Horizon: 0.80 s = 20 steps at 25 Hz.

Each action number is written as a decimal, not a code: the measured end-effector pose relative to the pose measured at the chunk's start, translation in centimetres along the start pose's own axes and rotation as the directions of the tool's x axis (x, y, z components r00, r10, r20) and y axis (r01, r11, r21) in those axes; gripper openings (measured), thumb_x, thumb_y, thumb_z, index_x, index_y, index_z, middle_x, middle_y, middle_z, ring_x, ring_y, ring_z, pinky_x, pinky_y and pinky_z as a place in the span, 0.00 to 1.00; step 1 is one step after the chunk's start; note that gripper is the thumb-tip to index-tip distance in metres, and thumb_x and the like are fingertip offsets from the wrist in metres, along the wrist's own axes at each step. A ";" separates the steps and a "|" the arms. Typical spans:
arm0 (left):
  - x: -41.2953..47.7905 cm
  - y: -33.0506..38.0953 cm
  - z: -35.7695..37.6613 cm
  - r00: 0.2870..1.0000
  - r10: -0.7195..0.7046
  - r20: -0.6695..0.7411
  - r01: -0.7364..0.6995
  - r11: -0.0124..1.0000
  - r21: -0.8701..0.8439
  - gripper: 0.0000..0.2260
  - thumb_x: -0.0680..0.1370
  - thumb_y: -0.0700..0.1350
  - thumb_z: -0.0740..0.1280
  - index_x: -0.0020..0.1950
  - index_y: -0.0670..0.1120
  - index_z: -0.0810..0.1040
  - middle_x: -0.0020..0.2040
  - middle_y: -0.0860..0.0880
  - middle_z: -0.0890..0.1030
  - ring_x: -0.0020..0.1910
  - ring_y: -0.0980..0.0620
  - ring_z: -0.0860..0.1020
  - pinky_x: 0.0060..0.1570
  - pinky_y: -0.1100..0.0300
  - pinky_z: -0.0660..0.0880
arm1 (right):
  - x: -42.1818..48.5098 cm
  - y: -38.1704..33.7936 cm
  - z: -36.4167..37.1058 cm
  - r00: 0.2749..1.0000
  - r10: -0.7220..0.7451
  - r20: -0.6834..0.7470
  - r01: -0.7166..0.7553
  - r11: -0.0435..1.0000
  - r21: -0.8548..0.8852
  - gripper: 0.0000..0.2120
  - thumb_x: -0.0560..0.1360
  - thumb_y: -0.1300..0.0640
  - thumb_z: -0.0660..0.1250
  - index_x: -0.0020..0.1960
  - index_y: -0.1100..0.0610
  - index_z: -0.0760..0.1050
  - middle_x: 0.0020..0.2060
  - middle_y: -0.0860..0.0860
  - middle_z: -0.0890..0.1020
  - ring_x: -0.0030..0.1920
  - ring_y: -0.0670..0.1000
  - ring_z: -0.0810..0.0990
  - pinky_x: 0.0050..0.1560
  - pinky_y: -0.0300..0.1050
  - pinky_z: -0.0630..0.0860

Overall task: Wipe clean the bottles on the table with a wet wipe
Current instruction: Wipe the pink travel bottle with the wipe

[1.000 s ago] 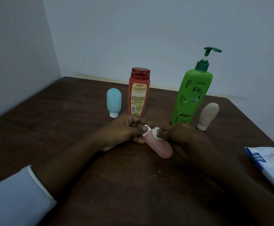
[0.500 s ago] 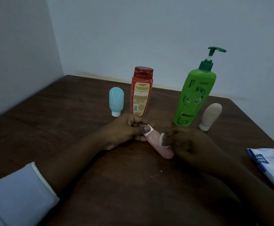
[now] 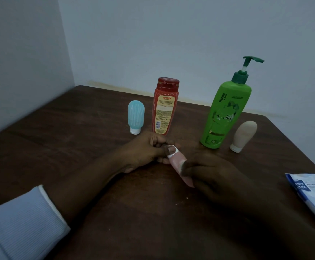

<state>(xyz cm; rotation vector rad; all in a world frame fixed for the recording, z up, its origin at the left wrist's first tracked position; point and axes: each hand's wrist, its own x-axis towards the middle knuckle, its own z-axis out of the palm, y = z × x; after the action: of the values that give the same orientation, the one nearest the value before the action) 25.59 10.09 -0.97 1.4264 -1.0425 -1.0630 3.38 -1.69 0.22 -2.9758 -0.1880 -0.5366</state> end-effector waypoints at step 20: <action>0.1 -0.1 -0.1 1.000 0.004 0.014 -0.005 1.000 0.027 0.12 0.82 0.38 0.67 0.64 0.40 0.82 0.59 0.44 0.86 0.58 0.48 0.85 0.56 0.57 0.83 | 0.5 -0.6 -0.1 0.991 0.110 -0.078 -0.101 0.988 0.113 0.10 0.73 0.58 0.64 0.50 0.55 0.82 0.51 0.47 0.81 0.52 0.44 0.79 0.51 0.39 0.76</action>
<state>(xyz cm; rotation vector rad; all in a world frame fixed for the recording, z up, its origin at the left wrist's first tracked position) 25.67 10.01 -1.04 1.4394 -1.0730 -1.0608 3.73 -1.09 0.58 -2.8319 -0.0494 -0.6163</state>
